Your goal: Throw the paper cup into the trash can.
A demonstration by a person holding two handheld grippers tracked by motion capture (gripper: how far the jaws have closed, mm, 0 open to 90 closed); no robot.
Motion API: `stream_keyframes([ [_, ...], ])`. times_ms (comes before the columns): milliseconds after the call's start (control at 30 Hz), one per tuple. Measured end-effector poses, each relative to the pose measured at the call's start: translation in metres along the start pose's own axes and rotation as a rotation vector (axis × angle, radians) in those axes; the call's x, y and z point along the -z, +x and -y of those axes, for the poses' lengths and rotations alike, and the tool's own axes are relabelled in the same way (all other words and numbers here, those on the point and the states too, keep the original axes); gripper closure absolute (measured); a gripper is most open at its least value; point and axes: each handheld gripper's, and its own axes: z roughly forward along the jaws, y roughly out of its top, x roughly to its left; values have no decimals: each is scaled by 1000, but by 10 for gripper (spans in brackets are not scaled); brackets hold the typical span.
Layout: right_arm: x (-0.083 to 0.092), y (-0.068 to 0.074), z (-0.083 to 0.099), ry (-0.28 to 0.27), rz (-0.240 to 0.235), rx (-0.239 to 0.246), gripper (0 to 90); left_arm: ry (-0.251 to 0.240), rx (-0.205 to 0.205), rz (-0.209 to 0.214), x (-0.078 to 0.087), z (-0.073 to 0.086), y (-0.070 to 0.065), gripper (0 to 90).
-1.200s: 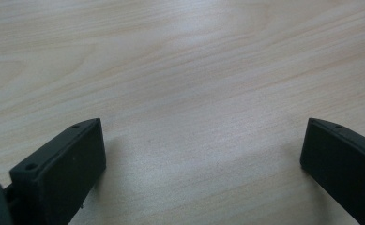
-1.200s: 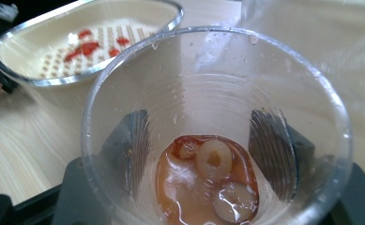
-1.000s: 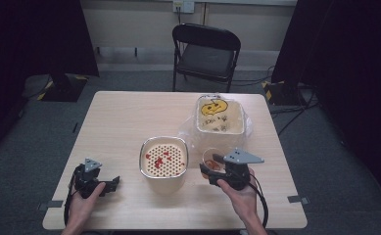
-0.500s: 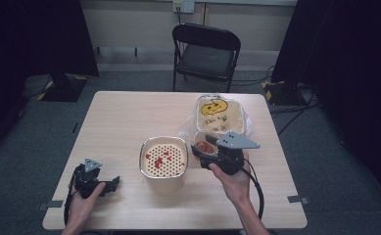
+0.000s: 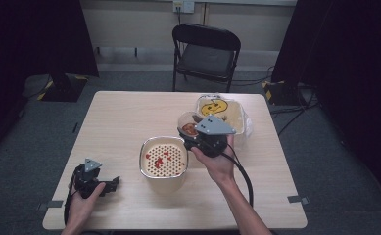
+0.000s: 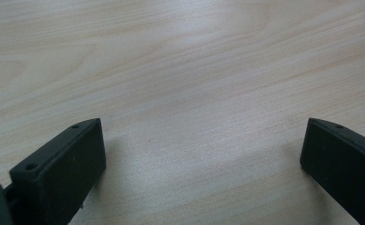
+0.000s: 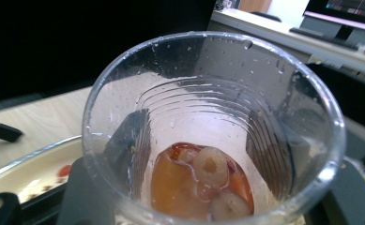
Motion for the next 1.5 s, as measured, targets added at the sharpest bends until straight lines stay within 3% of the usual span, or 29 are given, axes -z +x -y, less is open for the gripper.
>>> stream_keyframes([
  [200,-13,4,-3,30,46,114,426,0,0,0,0,0,0,0],
  [300,-15,5,-3,36,56,140,428,1,-1,0,0,0,0,0],
  [367,-16,8,-3,55,78,206,434,0,0,0,0,0,0,0],
  [400,-16,8,-3,55,78,206,434,0,0,0,0,0,0,0],
  [600,-19,14,-3,114,145,384,441,0,0,0,0,0,0,0],
  [633,-19,14,-3,114,145,384,441,0,0,0,0,0,0,0],
  [667,-20,17,-3,128,163,450,442,0,0,0,0,0,0,0],
  [700,-20,17,-3,128,163,450,442,0,0,0,0,0,0,0],
  [733,-21,19,-4,143,171,494,443,0,0,0,0,0,0,0],
  [867,-22,23,-5,154,196,557,445,0,0,0,0,0,0,0],
  [900,-23,27,-4,169,220,620,447,1,-1,1,0,0,0,0],
  [1000,-24,32,-2,194,234,687,450,1,-2,0,0,0,0,0],
  [1067,-24,34,-1,199,240,699,450,1,-1,0,0,0,0,0],
  [1133,-25,37,-1,219,273,806,452,0,0,1,0,0,0,0],
  [1200,-26,40,2,234,301,868,456,1,-1,0,0,0,0,0],
  [1300,-26,41,2,236,298,890,457,0,0,0,0,0,0,0],
  [1400,-27,44,3,238,325,941,462,1,-1,0,0,0,0,0],
  [1433,-28,46,5,245,343,976,464,0,0,0,0,0,0,0],
  [1467,-30,49,7,258,360,1043,467,0,0,0,0,0,0,0],
  [1500,-30,49,7,258,360,1043,467,1,-1,0,0,0,0,0],
])
